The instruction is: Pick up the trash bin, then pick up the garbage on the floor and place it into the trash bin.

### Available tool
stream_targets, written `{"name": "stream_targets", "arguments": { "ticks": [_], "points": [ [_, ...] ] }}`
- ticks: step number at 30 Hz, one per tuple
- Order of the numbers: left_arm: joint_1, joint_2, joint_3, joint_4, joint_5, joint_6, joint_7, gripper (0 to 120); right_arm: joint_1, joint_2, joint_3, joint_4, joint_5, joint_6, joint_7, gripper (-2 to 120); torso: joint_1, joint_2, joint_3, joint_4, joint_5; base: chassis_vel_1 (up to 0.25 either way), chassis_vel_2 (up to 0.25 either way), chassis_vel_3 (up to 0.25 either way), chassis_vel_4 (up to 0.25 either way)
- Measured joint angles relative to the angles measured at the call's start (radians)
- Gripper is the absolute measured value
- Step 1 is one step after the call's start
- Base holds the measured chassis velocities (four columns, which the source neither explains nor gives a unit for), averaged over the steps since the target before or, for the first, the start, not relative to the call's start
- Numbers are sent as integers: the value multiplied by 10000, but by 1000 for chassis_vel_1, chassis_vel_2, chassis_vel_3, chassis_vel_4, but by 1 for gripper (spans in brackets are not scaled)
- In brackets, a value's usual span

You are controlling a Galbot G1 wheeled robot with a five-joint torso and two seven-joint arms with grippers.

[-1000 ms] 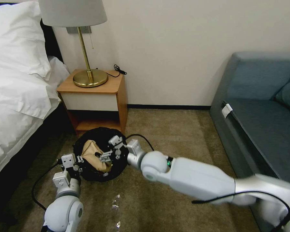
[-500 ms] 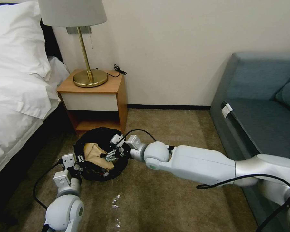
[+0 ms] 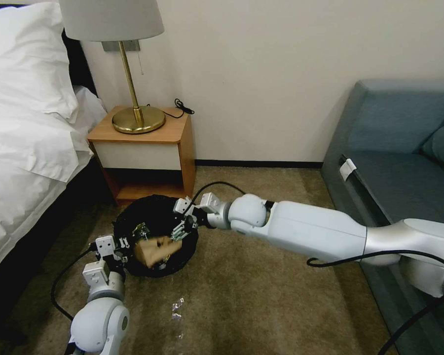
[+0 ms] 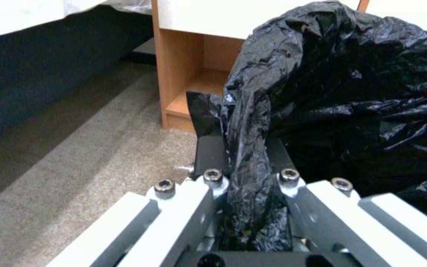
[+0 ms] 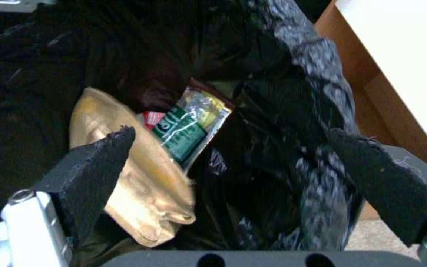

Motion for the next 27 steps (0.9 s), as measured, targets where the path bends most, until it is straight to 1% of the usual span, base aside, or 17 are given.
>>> {"name": "stream_targets", "arguments": {
  "ticks": [3,6,9,12,13,14,15,17,18,20,21,22,23,25,26,27],
  "points": [
    [-35,-27,19,26,2,7,1,4,59,187,85,-128,-96,-53,-118,100,-1,0,0,5,-1,0,0,0,0],
    [-41,-21,18,38,3,8,0,4,56,140,153,-113,-110,-33,-151,100,-1,0,0,6,0,0,0,0,0],
    [-86,22,-2,156,-5,8,-1,4,-314,-318,895,114,-100,198,36,100,0,0,0,1,0,0,0,0,0],
    [-110,33,1,186,-6,8,0,4,-525,-474,1252,231,-52,301,244,100,-1,0,-1,1,0,0,0,0,0],
    [-166,42,25,232,-6,9,0,4,-919,-742,1884,498,92,391,792,100,0,0,0,2,1,0,0,0,0],
    [-204,47,32,270,-7,10,0,4,-1126,-850,2157,646,187,451,1181,100,0,0,0,2,0,0,0,0,0],
    [-204,47,32,270,-7,10,0,4,-1126,-850,2157,646,187,451,1181,100,0,0,0,2,0,0,0,0,0],
    [-340,93,32,448,-53,-15,8,4,-2136,-1268,3406,1267,634,568,2804,100,-1,0,-1,3,1,0,0,0,0],
    [-340,93,32,448,-53,-15,8,4,-2136,-1268,3406,1267,634,568,2804,100,-1,0,-1,3,1,0,0,0,0],
    [-413,195,30,575,-91,-93,61,4,-3372,-1611,4814,1678,749,772,3706,100,-1,0,-1,2,2,0,0,0,0],
    [-413,195,30,575,-91,-93,61,4,-3372,-1611,4814,1678,749,772,3706,100,-1,0,-1,2,2,0,0,0,0],
    [-450,260,37,657,-95,-129,91,4,-4249,-1780,5598,1823,795,1146,4313,100,-1,0,-1,-1,2,0,0,0,0],
    [-450,260,37,657,-95,-129,91,4,-4249,-1780,5598,1823,795,1146,4313,100,-1,0,-1,-1,2,0,0,0,0],
    [-485,386,54,759,-107,-142,117,4,-5813,-1981,7221,2133,591,1573,5304,100,-1,0,-1,-1,4,0,0,0,0],
    [-485,386,54,759,-107,-142,117,4,-5813,-1981,7221,2133,591,1573,5304,100,-1,0,-1,-1,4,0,0,0,0],
    [-490,437,77,783,-108,-153,143,4,-6517,-1987,8026,2300,377,1722,5610,100,-2,1,-2,-1,0,0,0,0,0]
  ]
}}
